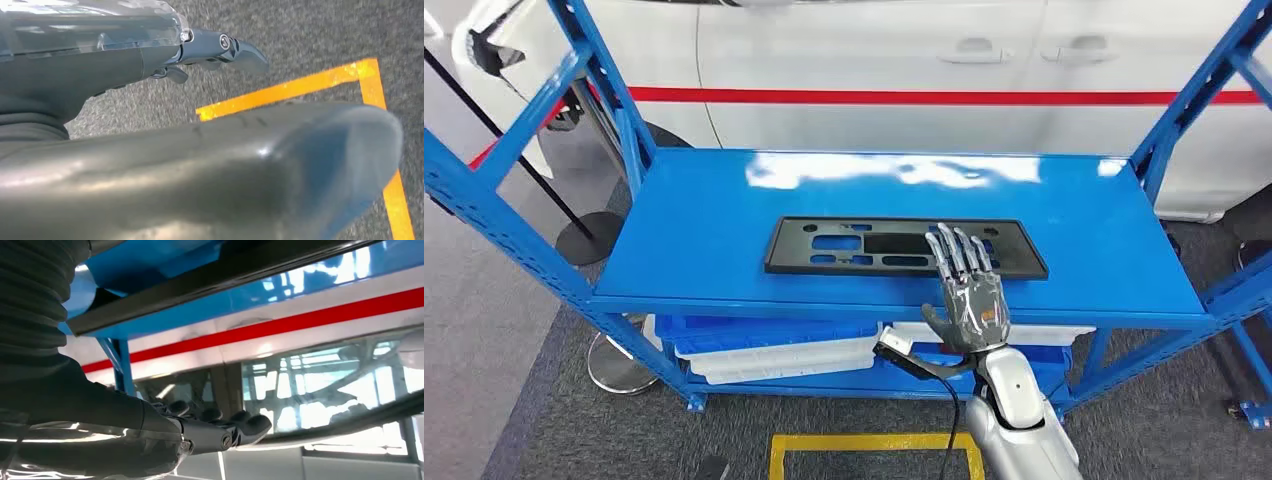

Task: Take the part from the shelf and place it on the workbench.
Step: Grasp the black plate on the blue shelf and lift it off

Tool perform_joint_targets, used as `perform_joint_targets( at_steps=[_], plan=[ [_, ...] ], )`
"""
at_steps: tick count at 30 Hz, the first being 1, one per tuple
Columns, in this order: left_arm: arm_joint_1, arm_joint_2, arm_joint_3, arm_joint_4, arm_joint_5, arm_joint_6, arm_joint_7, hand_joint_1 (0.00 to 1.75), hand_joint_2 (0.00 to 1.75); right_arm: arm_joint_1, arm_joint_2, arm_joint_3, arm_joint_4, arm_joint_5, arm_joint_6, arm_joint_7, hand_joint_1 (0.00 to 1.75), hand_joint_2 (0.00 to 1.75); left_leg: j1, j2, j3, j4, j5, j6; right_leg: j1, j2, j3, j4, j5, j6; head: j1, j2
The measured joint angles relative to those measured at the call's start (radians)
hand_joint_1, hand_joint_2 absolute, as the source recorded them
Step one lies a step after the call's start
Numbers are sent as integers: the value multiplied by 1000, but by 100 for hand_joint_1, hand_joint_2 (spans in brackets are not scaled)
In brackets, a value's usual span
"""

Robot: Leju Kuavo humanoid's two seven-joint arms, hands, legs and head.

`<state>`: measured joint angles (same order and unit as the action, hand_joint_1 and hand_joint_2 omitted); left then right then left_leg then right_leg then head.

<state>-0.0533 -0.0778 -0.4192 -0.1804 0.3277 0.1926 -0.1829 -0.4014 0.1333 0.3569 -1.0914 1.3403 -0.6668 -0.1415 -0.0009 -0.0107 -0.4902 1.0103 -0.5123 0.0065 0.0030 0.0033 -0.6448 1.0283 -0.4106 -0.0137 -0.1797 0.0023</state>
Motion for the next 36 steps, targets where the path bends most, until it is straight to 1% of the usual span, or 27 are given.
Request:
perform_joint_targets(
  at_steps=[2,3,4,6,7,8,9,11,12,13,14,15,17,19,20,22,23,24,25,26,27,28,29,32,33,34,36],
  plan=[
    [0,0,0,0,0,0,0,0,0,-2,3,3,2,0,0,-1,0,175,1,1,-8,19,-1,-4,-4,0,12,-6,-3,-5,0,0],
    [-1,1,0,0,0,1,0,0,0,-5,7,5,4,0,0,-2,0,175,2,2,-23,50,-6,-8,-6,0,22,-10,-7,-11,0,0],
    [-1,1,0,0,0,1,-1,0,0,-8,10,7,6,0,0,-2,0,175,4,3,-50,98,-19,-13,-8,0,31,-13,-11,-15,0,0],
    [-2,1,0,0,0,2,-1,0,0,-13,14,10,12,0,0,-3,0,175,7,4,-127,218,-65,-24,-8,-1,43,-14,-22,-22,0,0],
    [-1,1,0,0,0,2,-1,0,0,-13,15,11,15,0,1,-3,0,175,9,4,-163,262,-82,-28,-7,-1,48,-14,-28,-23,0,0],
    [1,1,0,0,0,2,-1,0,0,-13,16,12,19,0,1,-3,0,175,10,4,-186,279,-82,-31,-7,0,56,-13,-34,-23,0,0],
    [3,1,0,1,0,3,-1,0,0,-13,16,13,22,0,1,-3,0,175,11,4,-193,262,-59,-31,-6,1,64,-13,-40,-22,0,0],
    [5,1,0,1,0,3,-3,0,0,-15,17,16,30,-1,-1,-3,0,175,11,4,-164,140,39,-26,-6,3,84,-13,-53,-19,0,0],
    [5,2,0,1,0,3,-5,0,0,-17,18,18,34,-2,-2,-3,0,175,8,4,-147,80,73,-21,-6,3,91,-13,-58,-17,0,0],
    [5,2,0,2,1,3,-7,0,0,-20,18,19,39,-3,-4,-4,0,175,4,4,-133,34,92,-15,-6,3,94,-12,-62,-13,0,0],
    [4,2,0,3,1,3,-9,0,0,-21,18,21,43,-4,-6,-5,0,175,0,4,-128,12,99,-8,-5,3,94,-12,-66,-8,0,0],
    [4,3,0,3,1,3,-11,0,0,-23,18,22,48,-5,-7,-5,0,175,-4,4,-127,9,94,-2,-5,4,94,-13,-68,-3,0,0],
    [5,2,0,3,1,3,-15,0,0,-26,19,26,54,-7,-8,-5,0,175,0,5,-119,-4,107,9,-3,2,97,-13,-76,9,0,0],
    [5,1,0,3,1,3,-17,0,0,-31,19,28,57,-8,-10,-5,0,175,7,7,-108,-19,111,17,0,0,80,29,-104,19,1,0],
    [4,1,0,3,1,3,-18,0,0,-32,19,29,59,-9,-10,-5,0,175,8,8,-104,-22,111,20,-2,-2,53,82,-131,23,1,0],
    [2,1,0,3,1,4,-19,0,0,-32,18,30,66,-9,-10,-5,0,175,9,8,-104,-22,107,23,-6,-2,-22,212,-181,29,2,0],
    [2,1,0,3,0,3,-20,0,0,-30,18,31,70,-9,-10,-5,0,175,9,7,-103,-21,104,23,-9,-2,-50,253,-186,31,2,0],
    [2,1,0,3,0,3,-21,0,0,-30,18,32,74,-9,-9,-5,0,175,9,7,-102,-20,102,22,-12,-2,-59,256,-170,33,2,0],
    [3,1,0,3,0,3,-22,0,0,-30,18,33,77,-8,-8,-5,0,175,10,6,-101,-17,98,19,-15,-3,-47,218,-136,35,2,0],
    [3,1,0,3,0,3,-23,0,0,-33,18,35,80,-6,-6,-5,0,175,11,6,-99,-13,94,15,-19,-3,-19,151,-95,36,2,0],
    [2,1,0,3,1,3,-25,0,0,-36,18,38,84,-4,-4,-5,0,175,10,5,-99,-7,89,9,-21,-3,10,85,-65,36,2,0],
    [1,1,0,3,1,3,-26,0,0,-41,19,42,90,0,-2,-5,0,175,9,4,-100,-1,84,4,-21,-1,32,35,-46,33,2,0],
    [1,1,0,3,2,3,-27,0,0,-46,21,46,98,3,0,-5,0,175,7,4,-100,2,81,-2,-20,0,44,9,-40,29,2,0],
    [0,1,0,3,12,5,-29,0,0,-60,30,62,135,10,2,-3,0,175,9,4,-100,4,78,-17,-16,3,45,2,-42,8,2,0],
    [0,1,0,3,15,6,-31,0,0,-66,35,65,146,11,2,-2,0,175,11,4,-103,15,69,-23,-16,3,47,0,-41,0,1,0],
    [0,1,0,3,17,6,-31,0,0,-71,39,68,154,12,2,-1,0,175,12,5,-116,45,49,-27,-18,2,48,-1,-40,-6,1,0],
    [1,1,0,3,18,6,-33,0,0,-80,46,74,170,13,3,-1,0,175,12,5,-171,165,-13,-34,-17,0,50,-2,-42,-13,1,0]
  ],
)
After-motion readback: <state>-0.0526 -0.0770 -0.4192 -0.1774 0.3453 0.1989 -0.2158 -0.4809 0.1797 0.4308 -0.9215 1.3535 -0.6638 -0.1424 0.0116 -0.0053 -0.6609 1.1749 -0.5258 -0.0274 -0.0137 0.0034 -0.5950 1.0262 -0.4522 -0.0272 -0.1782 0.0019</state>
